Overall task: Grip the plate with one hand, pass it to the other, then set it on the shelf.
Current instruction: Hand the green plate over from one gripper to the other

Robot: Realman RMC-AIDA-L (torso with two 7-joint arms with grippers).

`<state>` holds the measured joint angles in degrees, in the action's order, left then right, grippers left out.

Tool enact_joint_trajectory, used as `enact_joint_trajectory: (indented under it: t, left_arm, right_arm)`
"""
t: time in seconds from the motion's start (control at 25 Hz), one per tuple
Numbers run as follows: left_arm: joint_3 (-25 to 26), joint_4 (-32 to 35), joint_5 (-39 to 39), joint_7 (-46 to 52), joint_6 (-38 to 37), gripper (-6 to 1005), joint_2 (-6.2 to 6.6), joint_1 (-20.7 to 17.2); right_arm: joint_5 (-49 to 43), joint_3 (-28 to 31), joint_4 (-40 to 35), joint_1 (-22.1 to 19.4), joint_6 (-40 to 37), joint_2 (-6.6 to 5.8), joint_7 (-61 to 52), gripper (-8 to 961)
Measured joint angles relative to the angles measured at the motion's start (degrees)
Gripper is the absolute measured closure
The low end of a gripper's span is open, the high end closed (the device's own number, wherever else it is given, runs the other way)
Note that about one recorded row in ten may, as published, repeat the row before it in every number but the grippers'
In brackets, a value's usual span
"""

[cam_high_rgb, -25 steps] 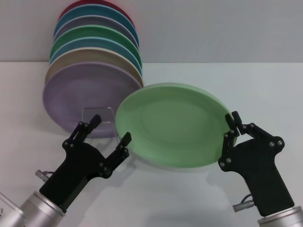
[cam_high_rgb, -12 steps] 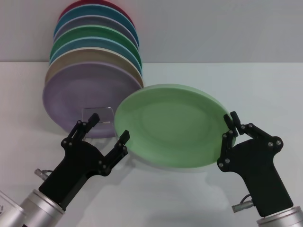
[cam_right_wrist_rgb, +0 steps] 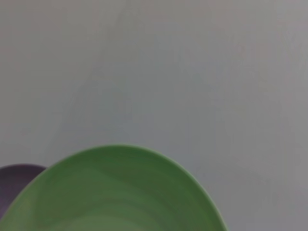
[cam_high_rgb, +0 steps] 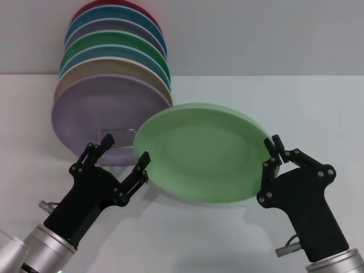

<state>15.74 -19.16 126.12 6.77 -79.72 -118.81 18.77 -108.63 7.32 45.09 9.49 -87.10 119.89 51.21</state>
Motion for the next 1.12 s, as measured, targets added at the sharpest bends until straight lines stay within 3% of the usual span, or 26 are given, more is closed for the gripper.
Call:
enact_joint_trajectory:
  t: [0.96, 1.12]
  left_arm:
    - [-0.4, 0.0, 0.5, -0.6, 0.0, 191, -0.02, -0.4]
    - [-0.4, 0.1, 0.5, -0.6, 0.0, 355, -0.01, -0.3]
  right_arm:
    - [0.0, 0.1, -0.1, 1.5, 1.5, 0.00, 0.3, 939]
    - [0.0, 0.2, -0.2, 1.7, 1.5, 0.00, 0.3, 939]
